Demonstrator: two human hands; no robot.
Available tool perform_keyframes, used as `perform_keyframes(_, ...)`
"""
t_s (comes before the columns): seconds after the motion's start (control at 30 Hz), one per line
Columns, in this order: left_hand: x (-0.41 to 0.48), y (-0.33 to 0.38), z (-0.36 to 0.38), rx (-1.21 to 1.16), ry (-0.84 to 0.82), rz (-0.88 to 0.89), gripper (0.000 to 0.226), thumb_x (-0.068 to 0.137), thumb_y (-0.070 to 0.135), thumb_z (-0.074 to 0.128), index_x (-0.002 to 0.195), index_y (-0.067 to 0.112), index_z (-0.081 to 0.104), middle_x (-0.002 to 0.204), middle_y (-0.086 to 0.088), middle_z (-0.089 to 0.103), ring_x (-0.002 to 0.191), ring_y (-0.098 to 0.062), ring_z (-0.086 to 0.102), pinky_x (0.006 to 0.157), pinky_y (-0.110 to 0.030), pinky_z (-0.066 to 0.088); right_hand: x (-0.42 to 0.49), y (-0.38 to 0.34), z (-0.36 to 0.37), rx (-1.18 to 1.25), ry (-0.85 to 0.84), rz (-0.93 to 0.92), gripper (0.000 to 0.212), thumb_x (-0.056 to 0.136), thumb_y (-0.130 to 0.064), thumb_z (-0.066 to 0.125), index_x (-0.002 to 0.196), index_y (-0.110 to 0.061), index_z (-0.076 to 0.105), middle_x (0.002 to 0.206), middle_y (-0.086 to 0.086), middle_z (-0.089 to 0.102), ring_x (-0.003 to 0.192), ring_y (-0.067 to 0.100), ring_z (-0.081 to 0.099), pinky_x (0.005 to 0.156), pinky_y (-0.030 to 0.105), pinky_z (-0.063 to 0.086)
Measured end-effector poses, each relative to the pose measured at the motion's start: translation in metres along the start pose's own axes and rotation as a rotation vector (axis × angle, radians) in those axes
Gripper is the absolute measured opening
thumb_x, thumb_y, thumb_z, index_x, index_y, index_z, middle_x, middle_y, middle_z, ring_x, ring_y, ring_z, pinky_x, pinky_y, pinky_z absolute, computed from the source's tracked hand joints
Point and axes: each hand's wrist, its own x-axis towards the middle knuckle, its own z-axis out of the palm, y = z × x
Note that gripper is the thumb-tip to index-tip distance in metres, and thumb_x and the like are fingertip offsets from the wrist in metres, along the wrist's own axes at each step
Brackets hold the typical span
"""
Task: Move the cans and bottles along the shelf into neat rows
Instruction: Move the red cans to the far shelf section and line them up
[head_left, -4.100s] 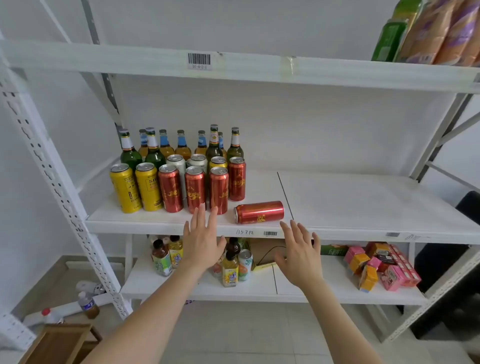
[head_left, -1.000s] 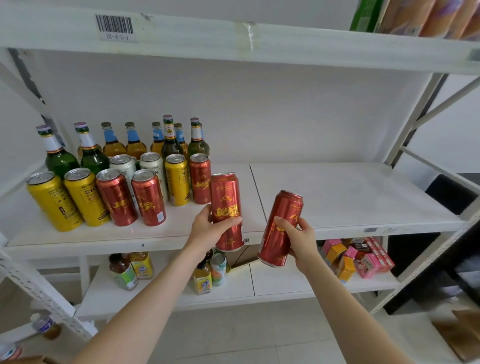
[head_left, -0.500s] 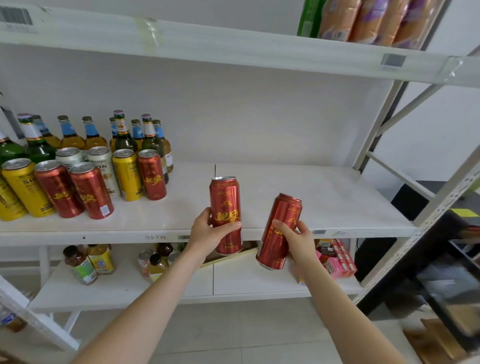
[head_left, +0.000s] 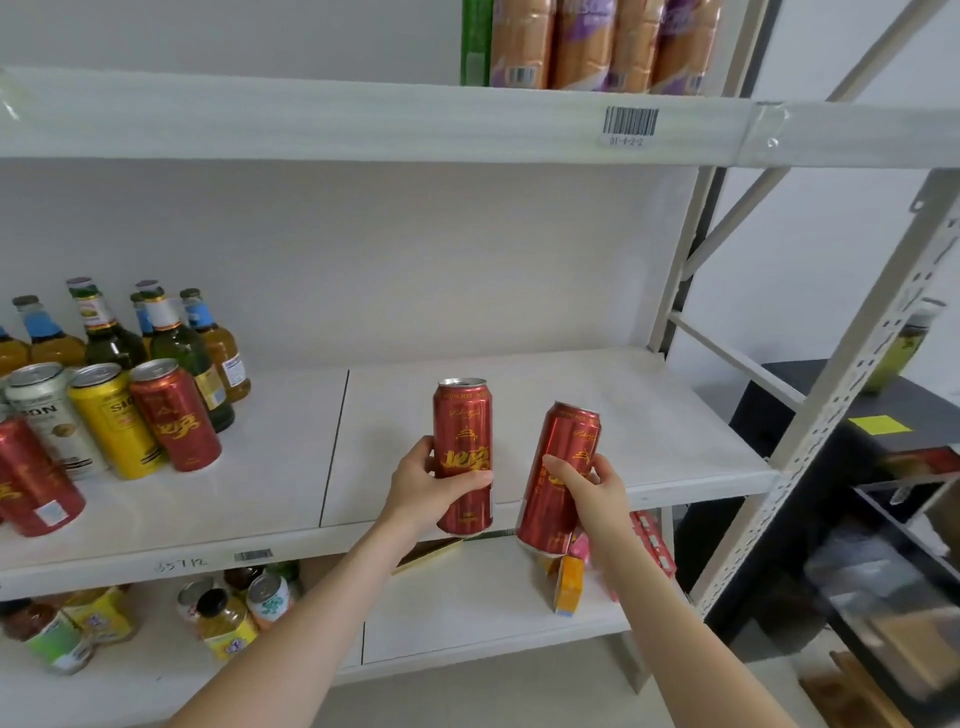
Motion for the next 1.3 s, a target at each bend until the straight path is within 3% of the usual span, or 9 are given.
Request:
perform_keyframes(0.27,0.022,0.018,0.096,0.0,0.015,-0.021,0.064,0.045,0.056,0.087,0.101,0.042,0.059,0.1,0.012,0.07,0.091,-0.007,0.067,0.068,-0.024,0.051,0.049,-0.016,-0.087,0.004,-0.035,-0.016,0.033,0.076,-0.027,0.081,0.102,-0.024,0.061,0.098,0.008,0.071,0.081,0.02,0.072,0.054,0.023,0.055)
perform_keyframes(0.53,0.031,0.033,0.187,-0.035,0.035,-0.051,0.069,0.04,0.051,0.088,0.102,0.036,0.063,0.099,0.006,0.073,0.09,-0.013,0.07,0.078,-0.036,0.059,0.099,-0.034,-0.175,-0.011,-0.068,-0.01,0.038,0.073,-0.027,0.084,0.104,-0.021,0.063,0.099,0.012,0.072,0.086,0.027,0.073,0.076,0.045,0.061)
perform_keyframes(0.9,0.103,0.046,0.243,0.01,-0.028,-0.047,0.07,0.045,0.049,0.088,0.108,0.035,0.061,0.105,0.006,0.071,0.098,-0.014,0.067,0.086,-0.038,0.055,0.187,-0.046,-0.2,-0.029,-0.053,-0.035,0.035,0.072,-0.035,0.083,0.098,-0.035,0.059,0.098,0.001,0.069,0.082,0.013,0.07,0.053,0.016,0.051)
perform_keyframes(1.1,0.148,0.051,0.258,-0.004,-0.025,-0.058,0.068,0.044,0.046,0.09,0.105,0.036,0.062,0.101,0.008,0.072,0.094,-0.013,0.068,0.076,-0.03,0.053,0.243,-0.051,-0.201,-0.033,-0.045,-0.023,0.037,0.069,-0.035,0.084,0.097,-0.034,0.061,0.096,0.0,0.071,0.076,0.01,0.071,0.053,0.018,0.052)
perform_keyframes(1.3,0.198,0.052,0.28,-0.014,0.004,-0.047,0.072,0.042,0.047,0.09,0.107,0.037,0.062,0.102,0.007,0.072,0.096,-0.014,0.069,0.084,-0.038,0.057,0.311,-0.055,-0.2,-0.04,-0.098,-0.052,0.043,0.068,-0.031,0.086,0.103,-0.03,0.061,0.097,0.002,0.071,0.08,0.011,0.072,0.057,0.02,0.054)
